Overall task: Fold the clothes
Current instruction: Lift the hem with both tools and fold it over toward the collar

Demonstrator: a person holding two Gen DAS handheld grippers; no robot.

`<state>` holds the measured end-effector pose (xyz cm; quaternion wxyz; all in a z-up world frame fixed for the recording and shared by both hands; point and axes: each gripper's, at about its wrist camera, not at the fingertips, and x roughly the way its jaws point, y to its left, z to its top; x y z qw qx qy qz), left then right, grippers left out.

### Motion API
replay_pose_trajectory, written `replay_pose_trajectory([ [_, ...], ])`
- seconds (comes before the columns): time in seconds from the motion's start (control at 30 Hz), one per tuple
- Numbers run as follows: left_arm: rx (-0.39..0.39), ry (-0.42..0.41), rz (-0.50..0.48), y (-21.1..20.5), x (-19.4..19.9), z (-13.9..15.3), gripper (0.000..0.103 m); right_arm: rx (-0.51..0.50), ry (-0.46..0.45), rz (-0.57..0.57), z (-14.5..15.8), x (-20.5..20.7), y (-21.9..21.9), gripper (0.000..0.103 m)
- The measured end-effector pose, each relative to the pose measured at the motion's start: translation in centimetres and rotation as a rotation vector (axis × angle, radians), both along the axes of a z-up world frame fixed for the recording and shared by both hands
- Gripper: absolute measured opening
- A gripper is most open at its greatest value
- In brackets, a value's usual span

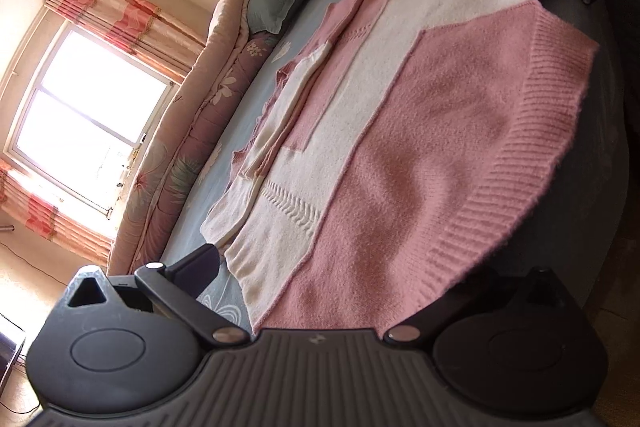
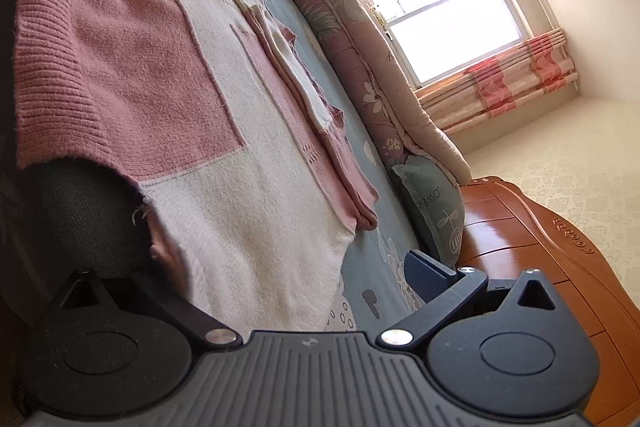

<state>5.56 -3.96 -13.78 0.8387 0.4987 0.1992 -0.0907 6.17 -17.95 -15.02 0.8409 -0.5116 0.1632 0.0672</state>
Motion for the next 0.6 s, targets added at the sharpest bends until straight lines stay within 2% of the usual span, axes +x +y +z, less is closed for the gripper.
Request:
replay_pose_trajectory([
  [0.13, 0.007, 0.002, -0.022, -1.1, 0.3, 0.0, 0.102, -0.002, -0.001, 0.033, 0.1, -0.1, 1.0, 0.103],
  [0.27, 0.042, -0.008, -0.027, -0.4, 0.3, -0.2, 0.102, -0.011, 0.017, 0.023, 0.1, -0.1, 0.3, 0.103],
  [0.4, 0.026, -0.009, -0.017, -0.7, 0.5, -0.2, 0.102, 0.038, 0.031, 0.014, 0.4, 0.3, 0.4, 0.103],
  [0.53, 0.03, -0.004, -0.021, -0.9, 0.6, -0.1, 0.102, 0.041, 0.029, 0.041, 0.5, 0.4, 1.5, 0.103],
  [0.6, 0.028, -0.001, -0.016, -0.5, 0.4, -0.1, 0.102, 0.049, 0.062, 0.021, 0.7, 0.7, 1.0, 0.103],
])
